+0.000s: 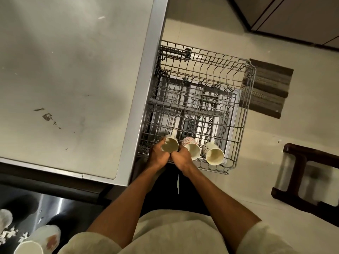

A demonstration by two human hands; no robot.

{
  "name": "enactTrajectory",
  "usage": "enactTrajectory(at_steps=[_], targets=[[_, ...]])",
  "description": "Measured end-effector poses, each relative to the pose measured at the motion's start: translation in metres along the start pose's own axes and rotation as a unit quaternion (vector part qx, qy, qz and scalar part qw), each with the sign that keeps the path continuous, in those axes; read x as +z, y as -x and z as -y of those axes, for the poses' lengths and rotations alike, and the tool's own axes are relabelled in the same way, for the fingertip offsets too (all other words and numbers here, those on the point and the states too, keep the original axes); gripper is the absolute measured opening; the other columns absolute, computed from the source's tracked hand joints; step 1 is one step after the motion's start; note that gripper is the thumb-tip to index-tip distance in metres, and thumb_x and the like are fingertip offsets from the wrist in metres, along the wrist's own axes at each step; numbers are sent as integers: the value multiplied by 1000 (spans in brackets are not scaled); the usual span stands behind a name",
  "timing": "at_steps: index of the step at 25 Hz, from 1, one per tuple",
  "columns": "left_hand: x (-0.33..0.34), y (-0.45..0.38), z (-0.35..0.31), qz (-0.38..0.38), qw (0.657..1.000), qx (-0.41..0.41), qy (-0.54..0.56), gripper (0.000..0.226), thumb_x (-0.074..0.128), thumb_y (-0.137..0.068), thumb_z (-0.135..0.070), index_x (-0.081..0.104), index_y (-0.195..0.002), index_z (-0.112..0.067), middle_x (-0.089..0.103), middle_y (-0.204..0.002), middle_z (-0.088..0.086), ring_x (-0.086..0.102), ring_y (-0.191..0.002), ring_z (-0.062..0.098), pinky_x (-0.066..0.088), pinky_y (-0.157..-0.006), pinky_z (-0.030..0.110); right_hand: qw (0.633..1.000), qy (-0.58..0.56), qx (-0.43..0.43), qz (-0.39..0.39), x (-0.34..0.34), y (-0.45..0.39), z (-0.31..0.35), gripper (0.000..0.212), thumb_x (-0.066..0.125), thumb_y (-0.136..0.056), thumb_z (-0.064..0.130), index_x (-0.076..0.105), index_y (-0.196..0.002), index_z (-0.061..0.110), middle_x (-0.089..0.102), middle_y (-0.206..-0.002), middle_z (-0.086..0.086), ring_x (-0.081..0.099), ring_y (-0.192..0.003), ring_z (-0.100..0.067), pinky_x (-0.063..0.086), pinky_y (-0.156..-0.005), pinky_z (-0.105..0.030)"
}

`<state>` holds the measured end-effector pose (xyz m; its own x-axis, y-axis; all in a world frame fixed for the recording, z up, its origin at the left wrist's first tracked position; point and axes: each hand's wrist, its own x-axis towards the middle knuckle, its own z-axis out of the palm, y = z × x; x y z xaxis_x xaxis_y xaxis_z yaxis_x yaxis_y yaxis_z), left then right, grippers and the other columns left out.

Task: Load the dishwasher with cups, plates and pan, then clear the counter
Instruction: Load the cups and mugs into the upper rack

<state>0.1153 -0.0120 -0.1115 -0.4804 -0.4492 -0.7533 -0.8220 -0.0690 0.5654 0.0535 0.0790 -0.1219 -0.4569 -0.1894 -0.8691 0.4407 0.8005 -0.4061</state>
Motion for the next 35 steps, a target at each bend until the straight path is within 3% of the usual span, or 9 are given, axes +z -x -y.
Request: enactTrajectory(at_steps=[2, 7, 12, 17, 20, 23, 27, 32, 35], targets=[[1, 2, -1, -3, 1000, 0, -1, 56, 59, -89, -7, 55, -139, -33, 68, -115, -4, 64, -97, 16, 55, -85, 35, 1000, 20, -3, 9, -3, -2, 0, 29, 58, -91, 21, 63, -119, 12, 69, -103, -7, 61, -86, -21, 45, -71, -27], [5, 4, -5, -18, 1000, -15, -15, 56, 57, -90, -6, 53, -141, -29, 68, -115, 1, 62, -95, 18, 48, -77, 26, 998, 38, -40, -1, -4, -2, -2, 30, 60, -88, 19, 67, -117, 13, 73, -103, -5, 67, -96, -25, 55, -83, -34], [4, 5, -2, -31, 999, -25, 3, 53, 60, -88, -6, 58, -137, -27, 69, -118, 0, 64, -99, 19, 55, -88, 36, 998, 36, -57, 14, -5, 2, -2, 38, 61, -87, 19, 62, -126, 18, 73, -109, -4, 66, -99, -21, 52, -85, -30], [2, 3, -1, -13, 1000, -24, -13, 54, 59, -90, -6, 55, -140, -25, 67, -125, 5, 61, -101, 17, 52, -89, 32, 996, 68, -53, 27, -9, 0, 1, 38, 62, -87, 22, 64, -125, 18, 73, -108, -4, 66, -100, -22, 50, -83, -29], [1, 4, -2, -1, 999, -21, -46, 57, 57, -88, 1, 52, -143, -15, 57, -141, 7, 56, -121, 22, 40, -94, 21, 991, 104, -82, 8, -11, 4, 3, 36, 61, -85, 17, 66, -120, 16, 73, -107, -6, 66, -99, -24, 51, -81, -29], [2, 4, 6, 10, 997, -18, -74, 66, 57, -87, 2, 42, -149, -13, 38, -157, 2, 36, -143, 19, 30, -112, 22, 985, 117, -122, -13, -9, 10, 3, 39, 61, -82, 10, 64, -121, 15, 72, -104, -2, 66, -93, -19, 49, -75, -25], [5, 3, 15, 32, 996, -24, -85, 67, 59, -85, -15, 42, -150, -17, 35, -158, -2, 36, -144, 21, 33, -116, 32, 981, 129, -147, 7, -8, 11, 3, 50, 61, -79, 11, 61, -129, 17, 74, -111, -4, 69, -100, -23, 56, -86, -33], [0, 8, 4, 39, 994, -33, -96, 74, 60, -90, -8, 29, -156, -21, 24, -163, -3, 28, -147, 18, 27, -119, 30, 975, 161, -146, 38, -19, 14, 7, 48, 65, -82, 11, 60, -129, 17, 74, -107, -2, 68, -98, -19, 54, -84, -28], [1, 17, 1, 42, 995, -23, -92, 73, 58, -91, -8, 28, -156, -21, 29, -161, 3, 32, -145, 21, 25, -109, 21, 972, 172, -156, 34, -23, 17, 6, 46, 64, -80, 12, 60, -126, 16, 74, -106, -1, 70, -98, -21, 57, -84, -32]])
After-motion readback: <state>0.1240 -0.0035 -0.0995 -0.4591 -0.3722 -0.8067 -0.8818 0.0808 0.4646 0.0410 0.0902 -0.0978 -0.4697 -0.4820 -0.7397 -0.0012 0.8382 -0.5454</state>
